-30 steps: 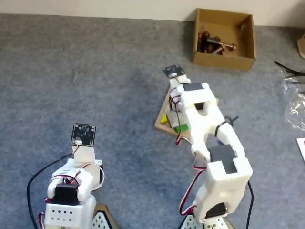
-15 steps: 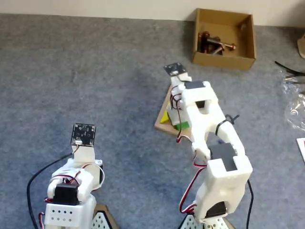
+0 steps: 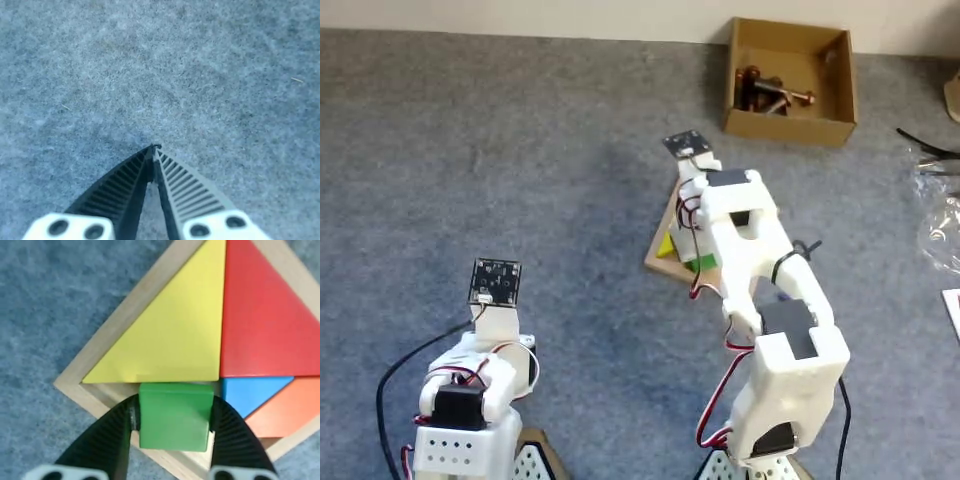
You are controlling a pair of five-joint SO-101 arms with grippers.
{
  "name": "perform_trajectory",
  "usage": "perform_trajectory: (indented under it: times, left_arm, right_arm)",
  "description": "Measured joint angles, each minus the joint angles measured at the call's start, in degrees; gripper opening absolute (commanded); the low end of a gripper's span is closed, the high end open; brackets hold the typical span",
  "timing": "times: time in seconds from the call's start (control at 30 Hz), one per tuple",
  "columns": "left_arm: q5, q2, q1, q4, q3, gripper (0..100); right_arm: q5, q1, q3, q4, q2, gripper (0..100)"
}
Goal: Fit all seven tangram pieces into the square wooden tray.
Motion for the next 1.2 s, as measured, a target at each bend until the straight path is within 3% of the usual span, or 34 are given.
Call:
perform_trajectory:
  times: [0.33, 1.2]
  left_arm:
    - [0.0, 0.0, 0.0, 0.0, 0.0, 1]
    - [0.0, 0.0, 0.0, 0.0, 0.0, 1]
  right_arm:
    - [0.0, 0.8, -0.1, 0.3, 0.0, 21.8]
    - [0.0, 2.3, -5.5, 3.3, 0.0, 22.0]
